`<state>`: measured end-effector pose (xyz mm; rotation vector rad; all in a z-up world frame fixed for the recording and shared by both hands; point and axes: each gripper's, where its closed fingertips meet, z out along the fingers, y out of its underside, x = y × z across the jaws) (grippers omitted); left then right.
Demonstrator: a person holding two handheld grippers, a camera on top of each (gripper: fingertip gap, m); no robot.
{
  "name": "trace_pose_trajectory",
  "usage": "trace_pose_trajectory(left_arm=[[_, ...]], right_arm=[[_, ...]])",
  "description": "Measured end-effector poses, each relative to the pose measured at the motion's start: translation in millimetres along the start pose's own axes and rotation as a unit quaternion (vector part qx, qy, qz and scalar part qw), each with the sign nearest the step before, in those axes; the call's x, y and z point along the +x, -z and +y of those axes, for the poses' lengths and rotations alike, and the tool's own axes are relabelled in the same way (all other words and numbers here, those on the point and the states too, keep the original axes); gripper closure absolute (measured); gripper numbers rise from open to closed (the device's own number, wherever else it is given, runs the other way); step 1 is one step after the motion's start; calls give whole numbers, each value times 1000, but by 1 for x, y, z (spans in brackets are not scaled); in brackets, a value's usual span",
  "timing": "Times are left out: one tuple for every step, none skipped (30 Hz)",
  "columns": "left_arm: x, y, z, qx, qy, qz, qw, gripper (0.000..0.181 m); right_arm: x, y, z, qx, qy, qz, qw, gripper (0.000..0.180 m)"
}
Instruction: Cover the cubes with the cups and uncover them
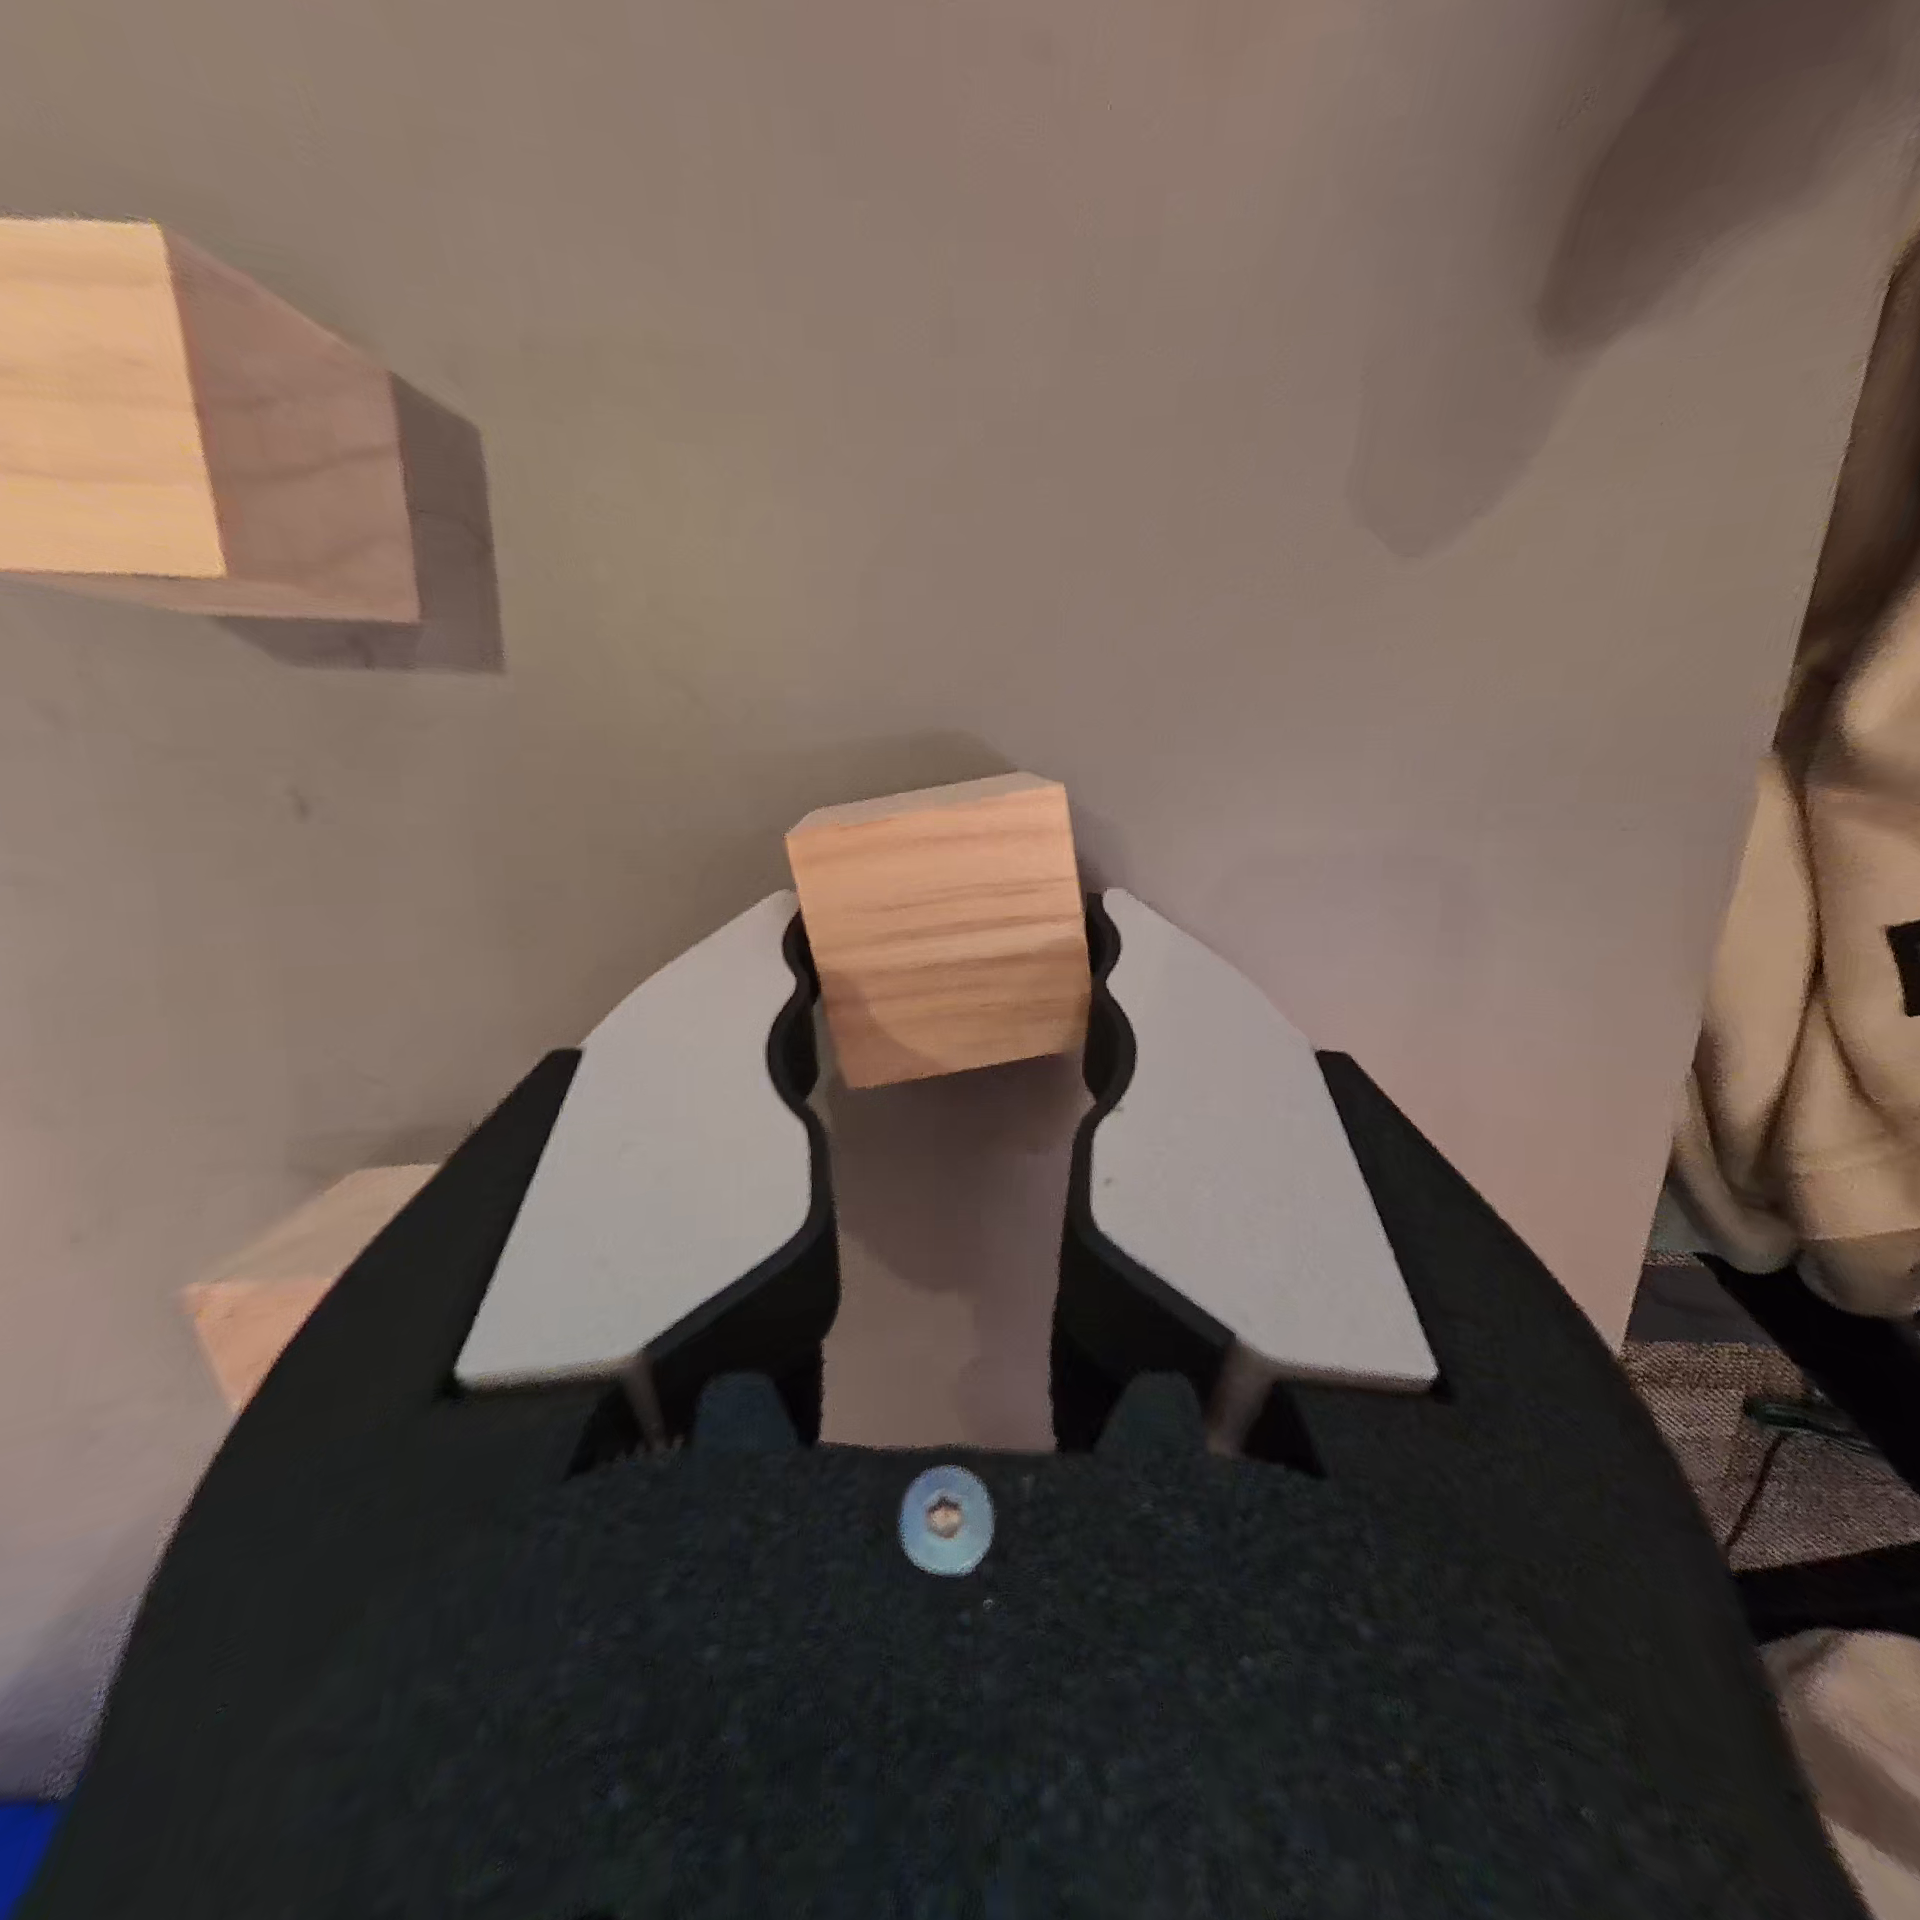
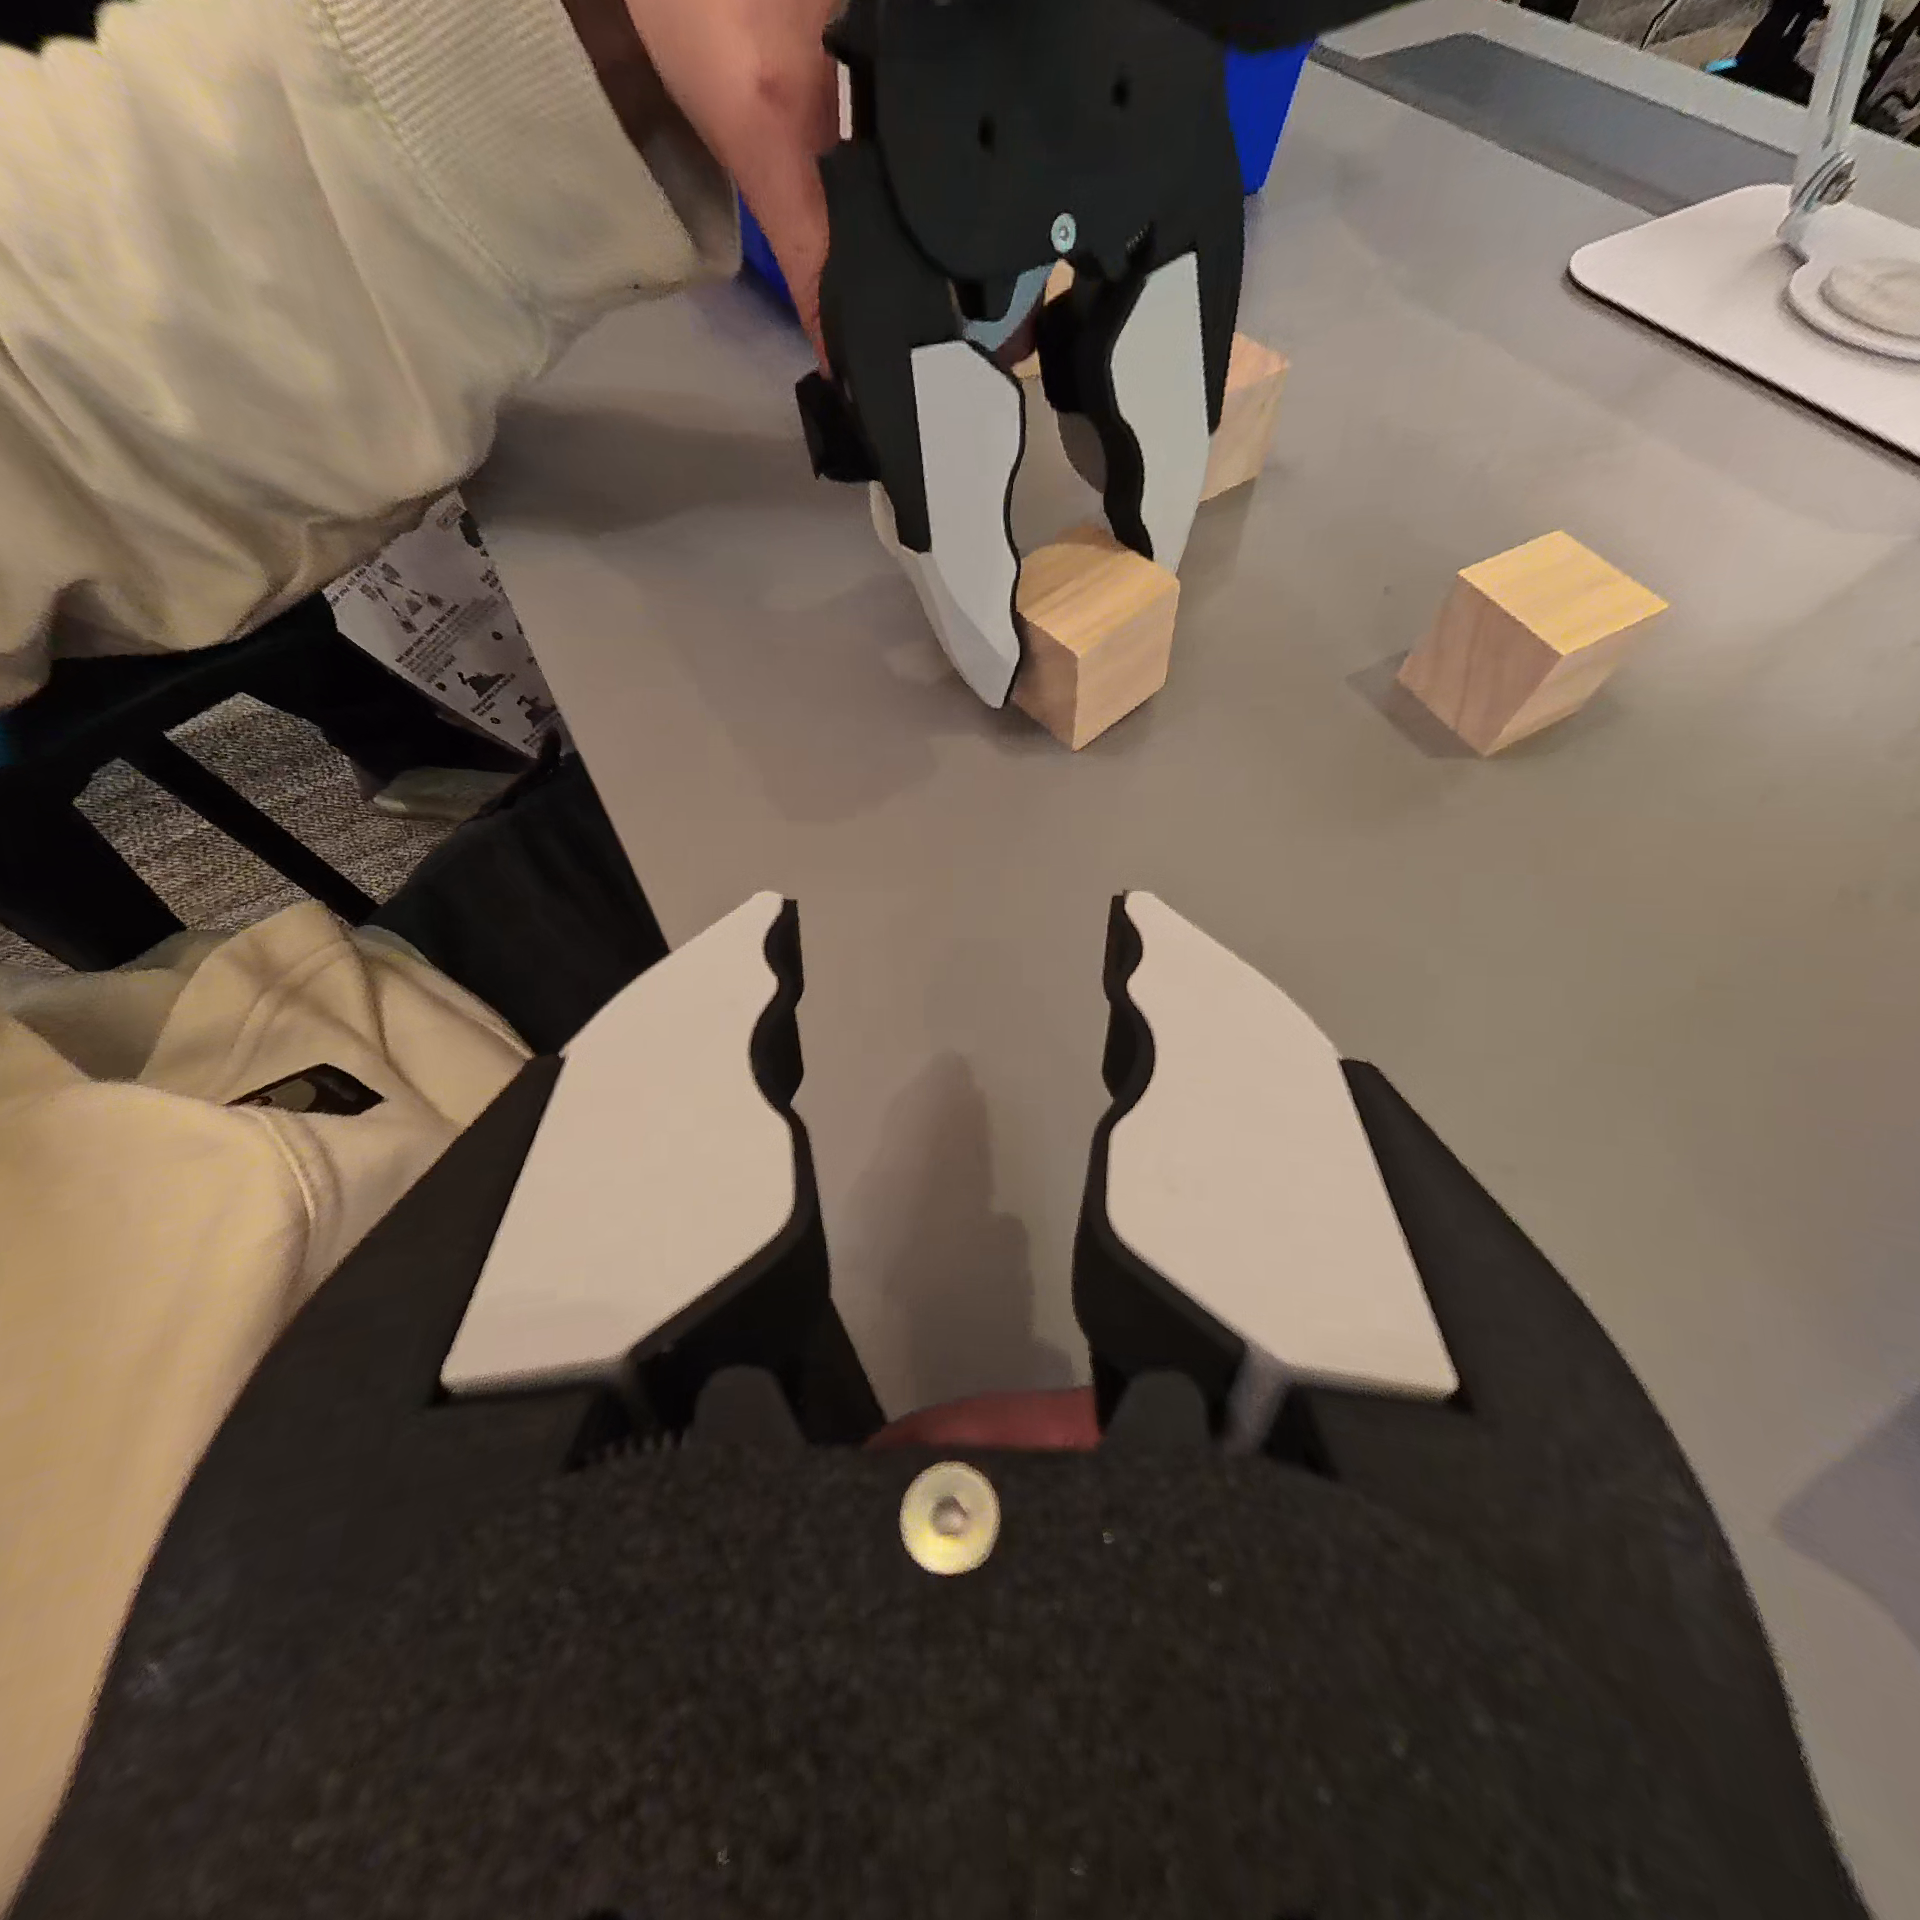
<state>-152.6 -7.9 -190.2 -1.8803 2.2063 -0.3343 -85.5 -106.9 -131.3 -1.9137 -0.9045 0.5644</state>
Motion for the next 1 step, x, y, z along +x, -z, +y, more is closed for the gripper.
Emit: trace_pose_trajectory(left_arm=[[0,2,1,0,3,-3,1000,125]], right_arm=[[2,-3,0,-6,1,2,1000,124]])
